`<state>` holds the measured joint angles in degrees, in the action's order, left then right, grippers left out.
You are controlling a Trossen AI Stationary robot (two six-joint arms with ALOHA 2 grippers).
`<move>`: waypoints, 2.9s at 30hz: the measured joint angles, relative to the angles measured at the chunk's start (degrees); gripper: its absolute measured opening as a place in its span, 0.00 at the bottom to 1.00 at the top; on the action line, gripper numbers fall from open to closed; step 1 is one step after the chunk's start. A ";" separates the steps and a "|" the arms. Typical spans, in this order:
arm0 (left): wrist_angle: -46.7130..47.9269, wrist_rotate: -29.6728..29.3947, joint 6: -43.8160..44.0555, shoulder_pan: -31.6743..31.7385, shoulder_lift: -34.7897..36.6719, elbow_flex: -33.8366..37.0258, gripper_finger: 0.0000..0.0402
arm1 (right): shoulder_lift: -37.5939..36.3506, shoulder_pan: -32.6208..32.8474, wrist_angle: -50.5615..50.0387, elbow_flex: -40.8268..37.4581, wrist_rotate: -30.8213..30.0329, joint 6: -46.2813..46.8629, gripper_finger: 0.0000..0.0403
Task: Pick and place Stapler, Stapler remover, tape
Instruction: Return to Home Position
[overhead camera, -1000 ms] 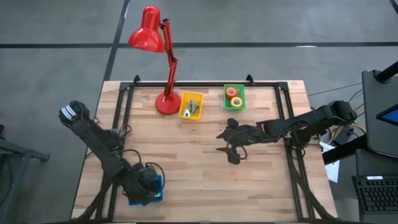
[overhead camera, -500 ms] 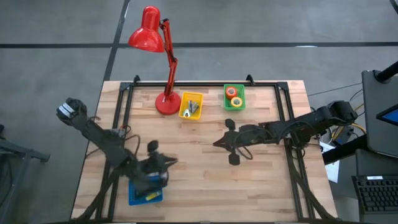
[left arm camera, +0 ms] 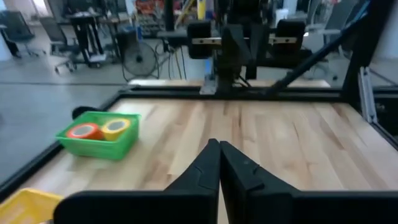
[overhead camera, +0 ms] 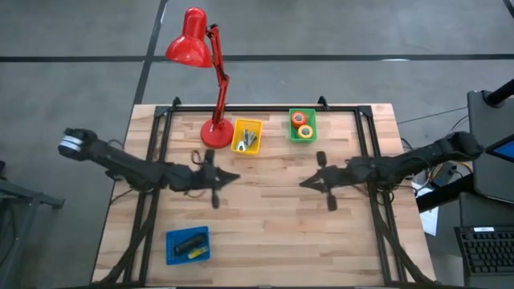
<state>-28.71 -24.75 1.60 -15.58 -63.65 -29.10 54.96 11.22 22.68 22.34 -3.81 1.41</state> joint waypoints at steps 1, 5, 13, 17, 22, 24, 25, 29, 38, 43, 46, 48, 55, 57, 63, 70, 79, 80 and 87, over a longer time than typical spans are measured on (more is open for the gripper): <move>-0.01 0.04 -0.40 0.18 2.40 1.58 0.02 | -2.67 0.02 -0.47 -1.12 0.25 0.33 0.02; -0.28 -0.24 -1.85 0.45 11.62 7.76 0.04 | -12.52 0.02 -2.67 -5.43 0.04 0.14 0.02; -0.51 -1.16 -3.12 0.51 29.97 19.43 0.01 | -26.08 -0.17 -5.04 -10.67 -0.94 -3.80 0.02; -0.71 -1.09 -3.27 0.53 38.78 23.89 0.01 | -29.89 -1.44 -10.49 -10.65 -2.08 -1.62 0.02; 0.23 1.00 -3.29 0.51 47.93 27.66 0.02 | -31.70 -2.54 -14.84 -9.80 -0.09 -1.95 0.02; 3.34 1.79 -3.24 0.51 51.08 27.97 0.02 | -32.24 -2.68 -15.54 -9.83 -0.23 -2.84 0.02; 4.66 1.98 -3.07 0.51 52.66 27.97 0.02 | -32.75 -2.67 -16.34 -9.92 -0.33 -3.17 0.02; 10.00 3.75 -1.78 0.51 58.55 28.02 0.02 | -36.06 -2.67 -22.04 -9.41 -1.01 -3.08 0.02; 16.19 4.57 -2.38 0.46 63.38 28.41 0.02 | -43.92 -2.67 -24.05 -14.30 0.37 -4.86 0.02; 16.94 4.34 -2.41 0.46 63.15 28.41 0.02 | -45.89 -2.62 -24.13 -16.68 0.33 -4.95 0.02; 17.33 4.35 -2.42 0.46 62.70 28.43 0.02 | -45.87 -2.62 -23.76 -17.44 0.39 -1.25 0.02; 17.25 4.33 -2.42 0.46 62.43 28.43 0.02 | -45.73 -2.62 -23.84 -18.16 0.39 2.91 0.02; 17.27 4.33 -2.42 0.46 61.86 28.43 0.02 | -45.69 -2.62 -23.95 -20.93 0.43 5.53 0.02; 17.26 4.33 -2.42 0.46 61.80 28.43 0.02 | -45.28 -2.62 -23.79 -20.93 0.58 4.14 0.02; 17.27 4.33 -2.42 0.46 61.71 28.43 0.02 | -44.76 -2.62 -23.89 -20.93 0.66 2.98 0.02; 17.29 4.33 -2.42 0.46 61.69 28.43 0.02 | -44.70 -2.62 -23.91 -20.93 0.70 2.91 0.02; 17.29 4.33 -2.44 0.46 61.69 28.43 0.02 | -44.70 -2.62 -23.91 -20.93 0.83 3.00 0.02; 17.29 4.33 -2.44 0.46 61.69 28.43 0.02 | -44.70 -2.62 -23.91 -20.93 0.83 2.93 0.02; 17.29 4.33 -2.43 0.44 61.69 28.45 0.02 | -44.70 -2.62 -23.91 -20.93 0.83 3.01 0.02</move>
<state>-11.42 -20.43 -0.83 -15.14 -1.96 -0.64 10.26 8.60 -1.23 1.41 -2.98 4.42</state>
